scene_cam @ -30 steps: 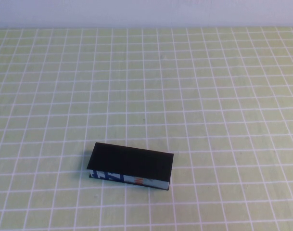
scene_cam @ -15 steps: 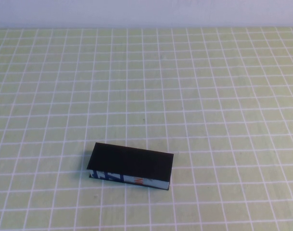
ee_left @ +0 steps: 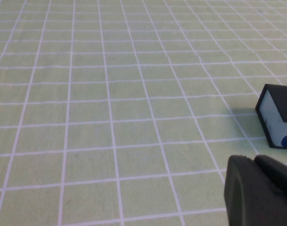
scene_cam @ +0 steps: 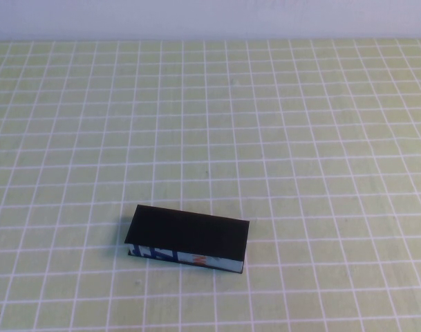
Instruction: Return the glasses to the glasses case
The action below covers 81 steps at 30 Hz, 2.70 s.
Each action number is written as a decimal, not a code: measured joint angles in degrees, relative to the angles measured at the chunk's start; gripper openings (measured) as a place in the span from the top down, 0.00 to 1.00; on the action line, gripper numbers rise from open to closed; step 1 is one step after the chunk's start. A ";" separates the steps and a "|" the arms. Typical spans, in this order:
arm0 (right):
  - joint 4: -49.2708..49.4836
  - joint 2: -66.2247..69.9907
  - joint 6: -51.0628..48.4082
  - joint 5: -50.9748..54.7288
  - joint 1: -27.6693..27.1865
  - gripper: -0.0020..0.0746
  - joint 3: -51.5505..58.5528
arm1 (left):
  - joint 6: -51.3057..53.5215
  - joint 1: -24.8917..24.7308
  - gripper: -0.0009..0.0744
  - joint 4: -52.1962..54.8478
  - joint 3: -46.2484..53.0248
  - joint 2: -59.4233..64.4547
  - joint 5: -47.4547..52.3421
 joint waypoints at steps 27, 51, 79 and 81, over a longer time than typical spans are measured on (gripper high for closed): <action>4.74 -11.78 0.00 0.82 -20.94 1.00 0.00 | -0.30 0.00 0.99 -0.36 0.00 0.00 0.00; 8.08 -22.85 -1.23 -16.92 -29.69 1.00 31.47 | -0.41 0.00 0.99 -0.36 0.00 -0.04 0.00; 10.26 -22.89 -1.23 -16.46 -29.69 1.00 31.47 | -0.41 0.00 0.99 -0.36 0.00 -0.04 0.09; 10.26 -22.89 -1.23 -16.46 -29.69 1.00 31.47 | -0.41 0.00 0.99 -0.36 0.00 -0.04 0.09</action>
